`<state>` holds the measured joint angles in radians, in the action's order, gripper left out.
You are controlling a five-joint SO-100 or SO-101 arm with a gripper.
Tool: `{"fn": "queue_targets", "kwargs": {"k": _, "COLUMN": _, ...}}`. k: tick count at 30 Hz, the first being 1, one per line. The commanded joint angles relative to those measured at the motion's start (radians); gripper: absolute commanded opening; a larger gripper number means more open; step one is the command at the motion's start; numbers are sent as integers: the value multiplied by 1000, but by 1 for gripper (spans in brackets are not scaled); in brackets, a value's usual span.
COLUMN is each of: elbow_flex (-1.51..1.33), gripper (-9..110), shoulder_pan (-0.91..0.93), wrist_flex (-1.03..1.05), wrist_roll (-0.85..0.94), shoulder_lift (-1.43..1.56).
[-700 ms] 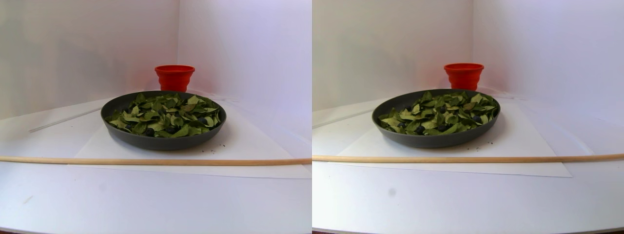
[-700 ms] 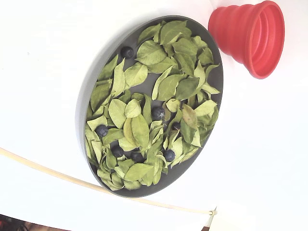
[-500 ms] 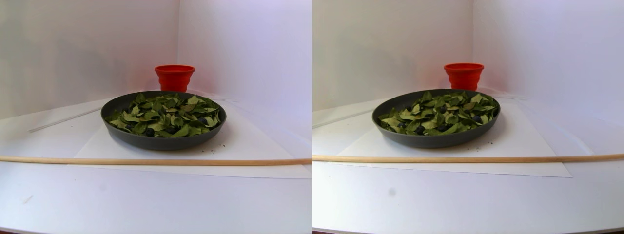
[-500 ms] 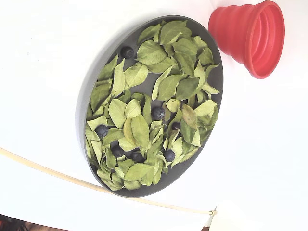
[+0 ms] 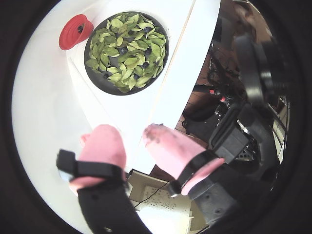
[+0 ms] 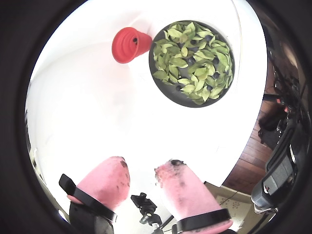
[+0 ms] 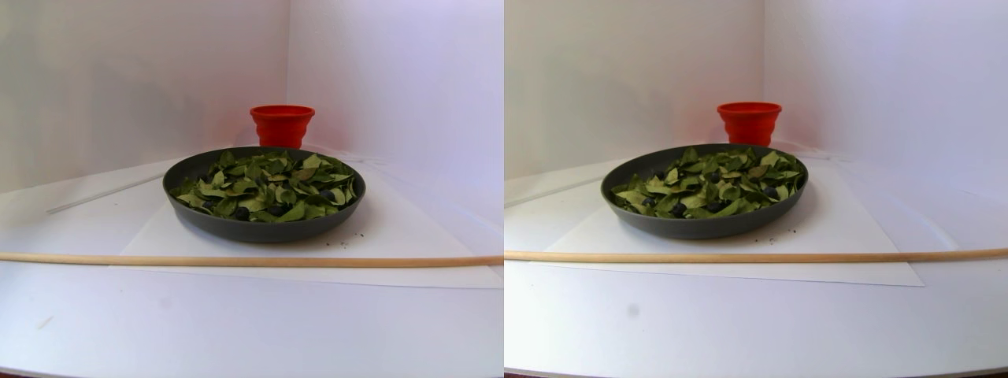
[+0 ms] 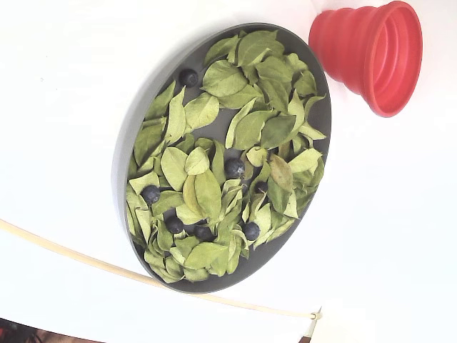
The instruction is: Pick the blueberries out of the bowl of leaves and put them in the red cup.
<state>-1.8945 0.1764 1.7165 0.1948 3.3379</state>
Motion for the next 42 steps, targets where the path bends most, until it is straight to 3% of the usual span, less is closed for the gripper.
{"fn": "queue_targets", "kwargs": {"k": 1, "elbow_flex": 31, "gripper": 11, "shoulder_pan": 6, "wrist_flex": -5, "wrist_roll": 6, "shoulder_lift": 2}}
{"fn": "queue_targets", "kwargs": {"k": 42, "elbow_flex": 67, "gripper": 10, "shoulder_pan": -175, "wrist_flex": -12, "wrist_roll": 48, "shoulder_lift": -138}}
